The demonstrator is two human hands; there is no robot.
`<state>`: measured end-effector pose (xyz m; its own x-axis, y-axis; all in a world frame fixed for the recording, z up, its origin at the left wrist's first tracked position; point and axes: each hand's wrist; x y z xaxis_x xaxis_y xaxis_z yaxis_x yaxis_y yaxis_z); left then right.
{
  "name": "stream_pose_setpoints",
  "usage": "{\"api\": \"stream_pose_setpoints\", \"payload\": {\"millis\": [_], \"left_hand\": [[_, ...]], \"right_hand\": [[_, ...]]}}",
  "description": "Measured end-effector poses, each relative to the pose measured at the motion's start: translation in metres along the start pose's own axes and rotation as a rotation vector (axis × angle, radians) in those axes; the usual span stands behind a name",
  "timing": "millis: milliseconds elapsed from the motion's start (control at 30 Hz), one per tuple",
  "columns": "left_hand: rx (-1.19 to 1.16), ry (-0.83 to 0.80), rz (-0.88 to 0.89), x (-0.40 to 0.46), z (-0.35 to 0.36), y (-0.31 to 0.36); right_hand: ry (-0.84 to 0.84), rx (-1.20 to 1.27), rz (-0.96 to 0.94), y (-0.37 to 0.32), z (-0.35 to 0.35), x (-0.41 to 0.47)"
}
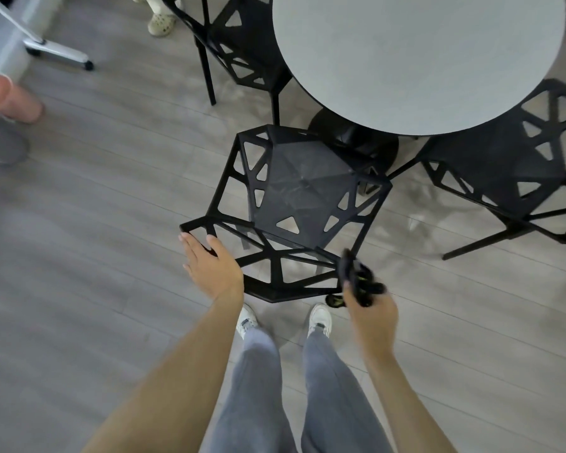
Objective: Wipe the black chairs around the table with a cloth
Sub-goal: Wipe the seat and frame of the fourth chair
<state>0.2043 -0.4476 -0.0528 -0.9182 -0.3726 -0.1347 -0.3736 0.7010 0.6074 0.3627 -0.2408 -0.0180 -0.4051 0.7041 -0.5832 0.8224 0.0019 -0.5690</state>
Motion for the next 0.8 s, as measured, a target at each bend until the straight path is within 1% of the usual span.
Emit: {"api": "stream_pose_setpoints", "payload": {"millis": [67,100,133,200,267,300,333,367,400,433,467,500,567,600,667,733,800], "left_hand": [[-0.027,0.024,-0.015,-0.001,0.0,0.0],[-0.042,0.033,-0.016,-0.001,0.0,-0.001],[-0.058,0.039,-0.016,-0.001,0.0,-0.001],[-0.076,0.044,-0.016,-0.001,0.0,-0.002],[-0.078,0.045,-0.018,-0.001,0.001,-0.003],[-0.079,0.041,-0.017,-0.001,0.002,-0.003],[-0.08,0.04,-0.018,-0.001,0.002,-0.003],[-0.081,0.044,-0.021,-0.001,0.003,-0.003],[-0.082,0.048,-0.026,0.0,0.004,-0.004],[-0.084,0.052,-0.033,0.0,0.005,-0.005],[-0.086,0.058,-0.033,0.0,0.006,-0.007],[-0.087,0.064,-0.026,0.0,0.007,-0.009],[-0.088,0.08,-0.002,0.001,0.009,-0.011],[-0.083,0.086,0.007,0.002,0.009,-0.011],[-0.066,0.089,0.021,0.002,0.009,-0.011],[-0.053,0.081,0.027,0.002,0.009,-0.011],[-0.056,0.075,0.026,0.002,0.009,-0.011]], "right_hand": [[-0.064,-0.283,-0.374,-0.021,0.031,-0.01],[-0.108,-0.399,-0.497,-0.031,0.048,-0.017],[-0.147,-0.458,-0.581,-0.036,0.063,-0.022],[-0.209,-0.454,-0.69,-0.043,0.078,-0.032],[-0.234,-0.477,-0.816,-0.038,0.07,-0.024],[-0.239,-0.533,-0.847,-0.031,0.061,-0.009],[-0.234,-0.579,-0.8,-0.025,0.05,0.009],[-0.208,-0.619,-0.67,-0.018,0.039,0.032],[-0.198,-0.622,-0.48,-0.01,0.027,0.056],[-0.229,-0.584,-0.264,-0.004,0.015,0.078],[-0.28,-0.504,-0.111,0.003,0.01,0.096],[-0.33,-0.43,-0.036,0.007,0.01,0.109],[-0.413,-0.397,-0.032,0.008,0.023,0.125],[-0.447,-0.421,-0.067,0.005,0.032,0.13],[-0.471,-0.492,-0.12,0.0,0.047,0.136],[-0.465,-0.573,-0.124,-0.001,0.047,0.135],[-0.497,-0.557,-0.148,-0.004,0.033,0.12]]}}
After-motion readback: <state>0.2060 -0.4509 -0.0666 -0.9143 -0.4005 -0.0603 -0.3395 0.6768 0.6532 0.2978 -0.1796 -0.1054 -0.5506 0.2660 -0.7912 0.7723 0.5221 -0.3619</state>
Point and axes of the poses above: each hand's wrist, its own x-axis towards the middle knuckle, its own z-axis out of the palm, y = z × x, and after that the axes turned 14 degrees about z, right-handed
